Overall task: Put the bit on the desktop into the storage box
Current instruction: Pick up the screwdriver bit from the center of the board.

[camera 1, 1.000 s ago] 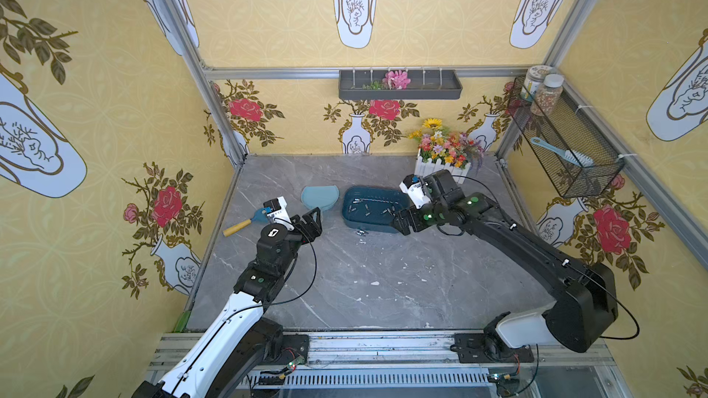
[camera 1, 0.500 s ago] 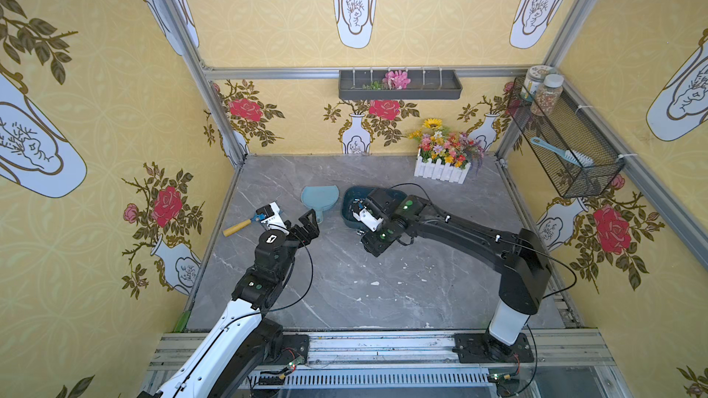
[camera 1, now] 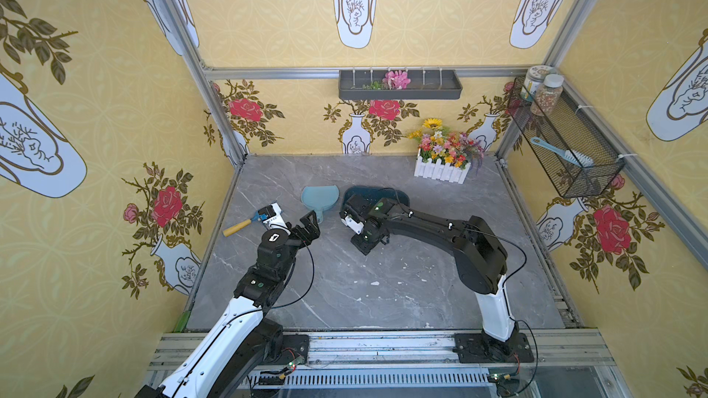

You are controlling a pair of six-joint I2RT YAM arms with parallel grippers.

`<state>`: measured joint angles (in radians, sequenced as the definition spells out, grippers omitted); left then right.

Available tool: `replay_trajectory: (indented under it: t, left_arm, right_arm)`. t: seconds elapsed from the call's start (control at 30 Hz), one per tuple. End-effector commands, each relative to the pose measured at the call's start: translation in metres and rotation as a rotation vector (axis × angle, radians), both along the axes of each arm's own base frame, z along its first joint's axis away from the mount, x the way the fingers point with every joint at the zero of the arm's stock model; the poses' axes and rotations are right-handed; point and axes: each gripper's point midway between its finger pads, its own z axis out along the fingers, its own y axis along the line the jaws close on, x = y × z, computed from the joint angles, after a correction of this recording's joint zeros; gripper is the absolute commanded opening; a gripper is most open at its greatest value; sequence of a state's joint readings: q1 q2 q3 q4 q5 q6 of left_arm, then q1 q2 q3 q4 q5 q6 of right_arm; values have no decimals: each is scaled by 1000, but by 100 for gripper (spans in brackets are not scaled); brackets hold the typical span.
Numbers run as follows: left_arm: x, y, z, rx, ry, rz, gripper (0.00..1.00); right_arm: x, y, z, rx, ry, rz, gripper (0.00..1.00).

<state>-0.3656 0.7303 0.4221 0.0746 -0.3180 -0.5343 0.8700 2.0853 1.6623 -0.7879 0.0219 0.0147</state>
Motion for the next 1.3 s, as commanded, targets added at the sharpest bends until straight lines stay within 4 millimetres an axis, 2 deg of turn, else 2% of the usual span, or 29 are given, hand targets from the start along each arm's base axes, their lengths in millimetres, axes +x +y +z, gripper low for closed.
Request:
replay_trajectory:
  t: [0.0,0.4,0.6,0.9,1.27]
  left_arm:
    - [1,1,2,3,-9,6,100]
    - [0,2,2,7,-8,7,100]
    - [1,2,0,6,-5,7,100]
    - [2,1,-1,11,0,5,100]
    - [2,2,0,21,-1,6,100]
  right_arm:
    - [11,7,-3,6,-26,10,51]
    - [31,1,-29,-25,5,-36,46]
    - [41,-2,-31,-20,-3,-58,43]
    - [41,1,-39,-24,12,-47,37]
    - [44,-1,-47,-45,14,-51,36]
